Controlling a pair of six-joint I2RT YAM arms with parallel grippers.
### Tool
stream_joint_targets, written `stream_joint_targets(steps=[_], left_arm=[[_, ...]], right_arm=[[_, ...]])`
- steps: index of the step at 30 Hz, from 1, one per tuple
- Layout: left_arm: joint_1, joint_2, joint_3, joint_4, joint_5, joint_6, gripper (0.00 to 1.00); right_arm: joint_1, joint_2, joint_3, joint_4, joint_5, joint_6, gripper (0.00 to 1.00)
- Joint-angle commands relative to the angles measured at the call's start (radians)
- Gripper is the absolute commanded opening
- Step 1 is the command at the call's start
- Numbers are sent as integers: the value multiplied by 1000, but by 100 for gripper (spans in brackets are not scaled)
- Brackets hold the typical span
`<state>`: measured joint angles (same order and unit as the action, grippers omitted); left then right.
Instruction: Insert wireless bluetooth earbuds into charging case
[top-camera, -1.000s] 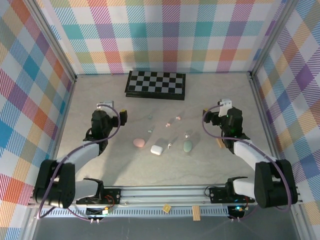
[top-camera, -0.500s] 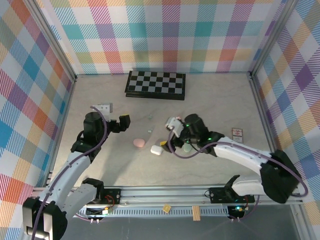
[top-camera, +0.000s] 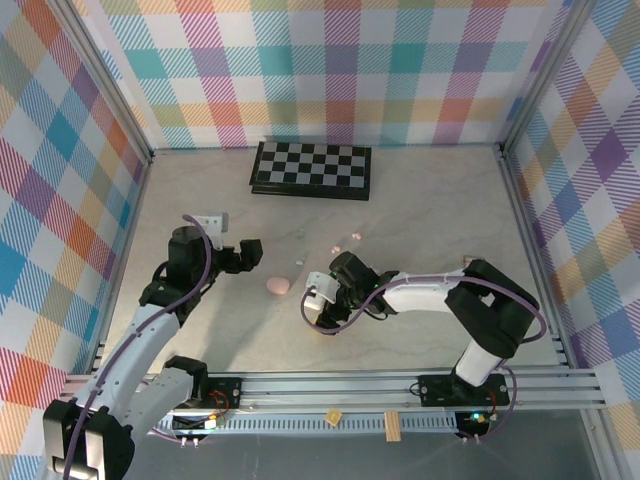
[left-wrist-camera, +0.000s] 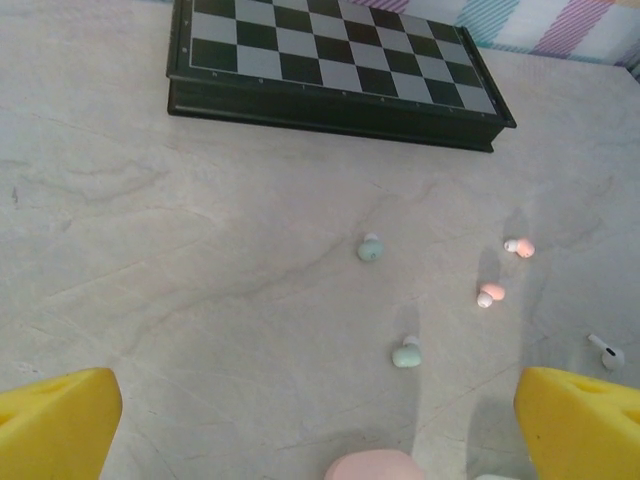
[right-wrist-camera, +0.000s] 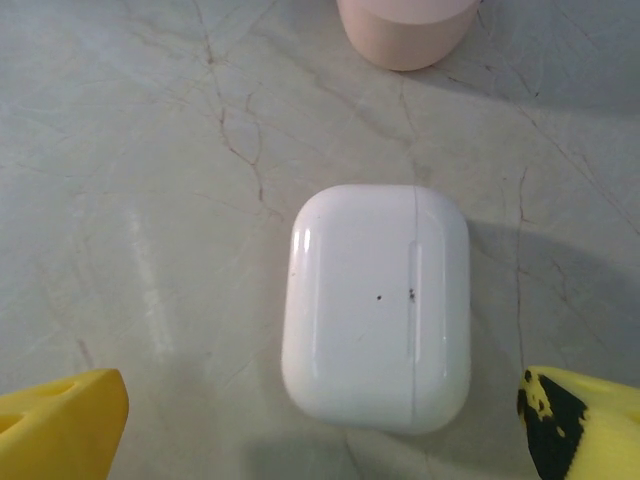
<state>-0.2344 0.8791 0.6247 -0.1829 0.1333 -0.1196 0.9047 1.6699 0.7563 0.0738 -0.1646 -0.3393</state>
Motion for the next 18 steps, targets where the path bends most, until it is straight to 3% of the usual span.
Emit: stream_joint_targets(steps=[1, 7, 16, 18], left_arm=[[-6, 0, 32, -22, 32, -10, 100], [-9, -14, 38, -40, 22, -8, 100], [-11, -13, 46, -39, 16, -3, 100], [-11, -7, 46, -29, 3, -15, 100]], right_arm=[[3, 41, 39, 33, -3, -33, 96], [3, 98, 71, 31, -36, -24, 85], [3, 85, 80, -39, -20, -61, 50], [4, 78, 81, -45, -16, -71, 45]])
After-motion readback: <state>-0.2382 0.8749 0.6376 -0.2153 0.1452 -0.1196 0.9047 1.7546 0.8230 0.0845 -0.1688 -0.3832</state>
